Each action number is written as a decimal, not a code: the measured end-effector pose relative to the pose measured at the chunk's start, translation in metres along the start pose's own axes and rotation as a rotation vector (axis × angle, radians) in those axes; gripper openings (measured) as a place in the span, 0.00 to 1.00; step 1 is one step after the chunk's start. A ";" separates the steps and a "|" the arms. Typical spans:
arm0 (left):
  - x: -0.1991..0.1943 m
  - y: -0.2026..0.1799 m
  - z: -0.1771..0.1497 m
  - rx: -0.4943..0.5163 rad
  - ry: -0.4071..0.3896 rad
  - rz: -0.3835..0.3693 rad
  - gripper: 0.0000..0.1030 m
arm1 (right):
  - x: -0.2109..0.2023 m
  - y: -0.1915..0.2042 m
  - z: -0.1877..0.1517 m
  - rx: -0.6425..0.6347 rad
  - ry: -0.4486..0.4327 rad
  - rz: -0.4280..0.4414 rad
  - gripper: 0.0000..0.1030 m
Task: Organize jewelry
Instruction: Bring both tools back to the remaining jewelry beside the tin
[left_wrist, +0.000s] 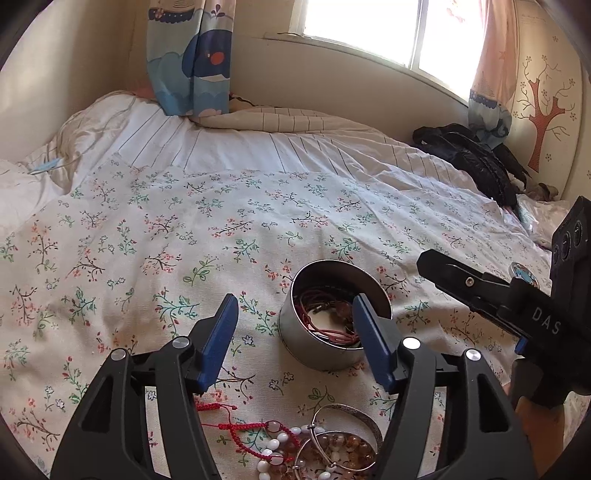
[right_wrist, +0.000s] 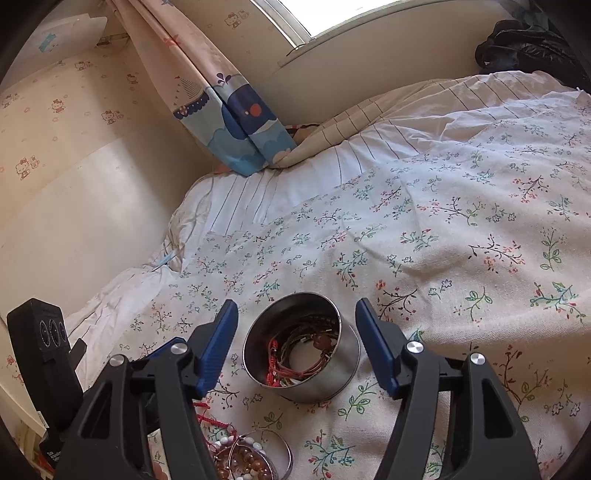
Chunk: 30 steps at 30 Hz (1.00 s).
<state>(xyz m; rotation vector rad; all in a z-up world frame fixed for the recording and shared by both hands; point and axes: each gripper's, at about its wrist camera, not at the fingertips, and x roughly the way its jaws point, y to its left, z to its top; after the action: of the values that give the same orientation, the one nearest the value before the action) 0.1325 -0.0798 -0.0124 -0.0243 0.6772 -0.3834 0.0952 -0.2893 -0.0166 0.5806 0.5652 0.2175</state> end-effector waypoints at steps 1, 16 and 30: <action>0.000 0.000 0.000 -0.003 0.001 0.003 0.62 | -0.001 -0.001 0.000 0.004 0.000 -0.002 0.63; -0.009 0.014 -0.008 -0.057 0.015 0.055 0.66 | -0.018 -0.008 -0.008 0.029 0.005 -0.043 0.65; -0.019 0.026 -0.013 -0.082 0.027 0.081 0.69 | -0.006 0.018 -0.034 -0.110 0.169 -0.103 0.68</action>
<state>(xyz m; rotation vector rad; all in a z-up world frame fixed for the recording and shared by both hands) 0.1198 -0.0474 -0.0147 -0.0695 0.7176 -0.2784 0.0702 -0.2612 -0.0265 0.4278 0.7403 0.1996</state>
